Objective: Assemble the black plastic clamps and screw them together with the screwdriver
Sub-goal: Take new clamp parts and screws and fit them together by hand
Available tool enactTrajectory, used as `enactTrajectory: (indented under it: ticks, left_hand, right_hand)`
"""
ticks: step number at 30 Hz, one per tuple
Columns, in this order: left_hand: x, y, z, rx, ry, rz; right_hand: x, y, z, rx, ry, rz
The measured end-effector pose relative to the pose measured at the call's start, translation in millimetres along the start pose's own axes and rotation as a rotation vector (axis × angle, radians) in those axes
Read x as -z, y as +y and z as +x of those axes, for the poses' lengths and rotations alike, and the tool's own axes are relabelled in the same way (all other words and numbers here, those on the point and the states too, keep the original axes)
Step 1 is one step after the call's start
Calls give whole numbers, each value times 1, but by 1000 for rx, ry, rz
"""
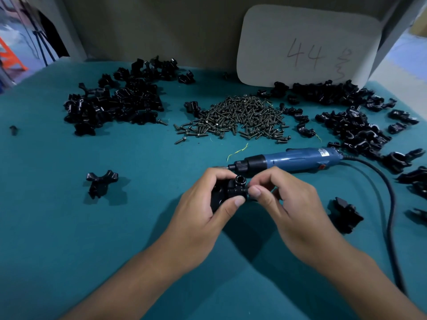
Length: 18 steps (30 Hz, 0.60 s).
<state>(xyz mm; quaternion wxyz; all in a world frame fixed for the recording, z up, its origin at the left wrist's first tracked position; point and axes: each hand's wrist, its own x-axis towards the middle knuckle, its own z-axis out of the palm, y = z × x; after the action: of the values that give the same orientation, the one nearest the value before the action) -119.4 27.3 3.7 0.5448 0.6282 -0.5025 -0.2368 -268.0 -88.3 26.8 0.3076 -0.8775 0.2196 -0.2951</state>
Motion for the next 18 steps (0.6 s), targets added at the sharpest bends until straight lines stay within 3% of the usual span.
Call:
enactTrajectory:
  ticks: [12, 18]
  left_hand:
    - [-3, -4, 1, 5, 11, -29]
    - [-6, -3, 1, 39, -23, -151]
  right_hand:
    - [4, 5, 2, 93, -36, -41]
    - [13, 15, 3, 286, -4, -230]
